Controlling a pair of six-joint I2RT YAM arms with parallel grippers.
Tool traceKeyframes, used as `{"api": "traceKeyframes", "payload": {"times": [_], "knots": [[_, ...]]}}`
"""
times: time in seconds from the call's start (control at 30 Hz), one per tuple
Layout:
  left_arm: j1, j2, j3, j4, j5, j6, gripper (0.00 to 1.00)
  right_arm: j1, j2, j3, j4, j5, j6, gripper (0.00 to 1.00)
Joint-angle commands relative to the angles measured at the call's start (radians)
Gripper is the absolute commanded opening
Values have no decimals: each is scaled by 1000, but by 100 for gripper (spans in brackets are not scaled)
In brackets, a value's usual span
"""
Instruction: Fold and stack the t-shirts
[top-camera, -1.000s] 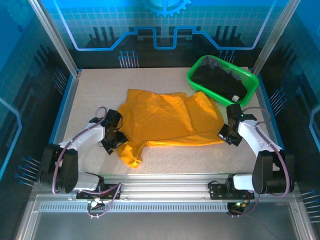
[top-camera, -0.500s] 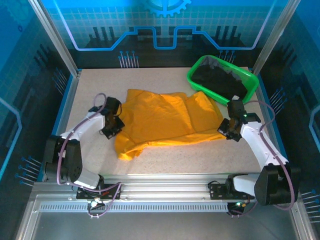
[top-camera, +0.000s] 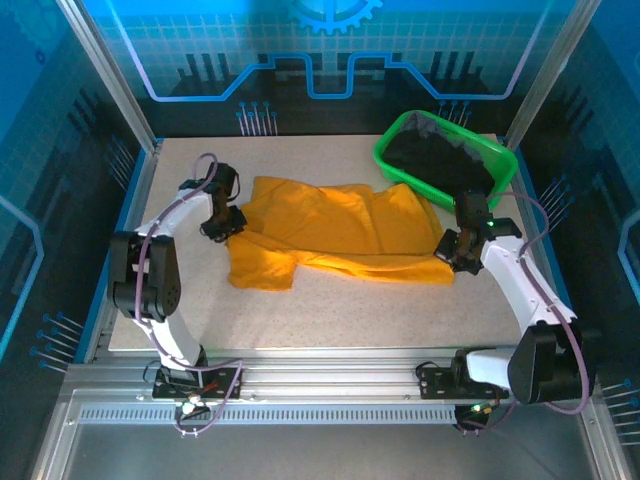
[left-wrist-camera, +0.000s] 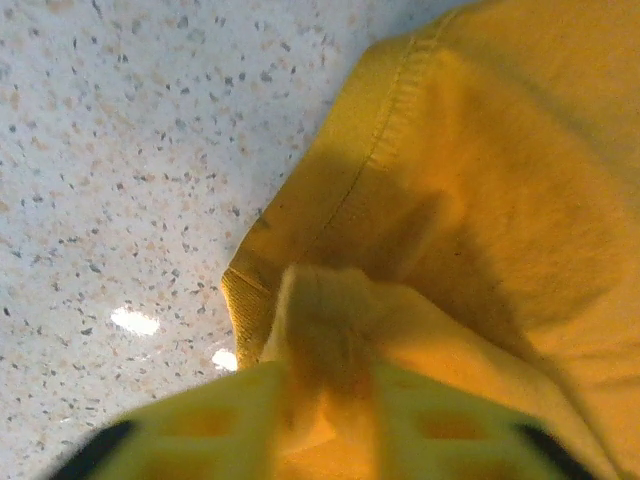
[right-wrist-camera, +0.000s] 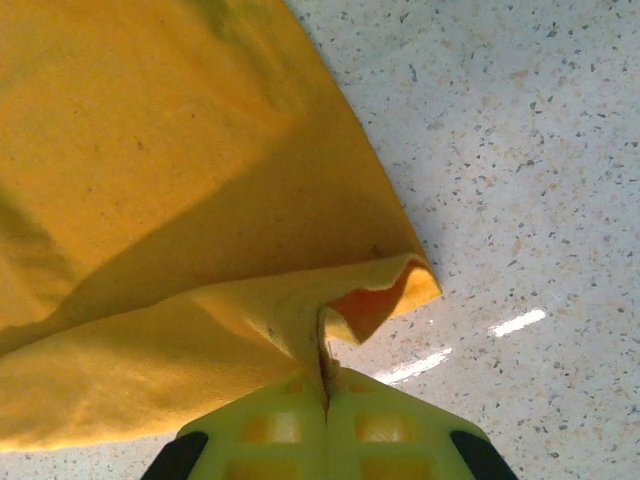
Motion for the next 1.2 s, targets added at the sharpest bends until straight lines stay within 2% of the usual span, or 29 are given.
{"api": "traceKeyframes", "payload": {"times": [0.0, 0.13, 0.23, 0.4, 0.57, 0.7, 0.8, 0.93, 1.1, 1.17], "knots": [[8, -64, -24, -14, 24, 28, 62, 5, 16, 47, -14, 10, -32, 0], [7, -243, -174, 20, 40, 11, 59, 2, 32, 65, -18, 12, -46, 0], [8, -308, -281, 28, 80, 3, 56, -1, 38, 61, -5, 2, -46, 0], [8, -263, -345, 74, 188, -4, 49, -1, 58, 59, 3, -17, -43, 0], [8, -180, -347, 43, 139, -35, 48, -2, 60, 62, 4, -20, -43, 0], [8, -263, -349, 97, 121, -43, 49, -2, 54, 62, -2, -17, -47, 0], [7, -301, -346, 156, 173, -36, 49, -5, 51, 54, -2, -14, -46, 0], [0, -172, -337, 120, 248, -27, 42, -9, 53, 52, 4, -20, -44, 0], [-34, -144, -377, 47, 140, -58, 38, -8, 54, 61, 4, -21, -44, 0], [-49, -168, -414, 77, 144, -71, 34, -9, 57, 57, 7, -23, -43, 0]]}}
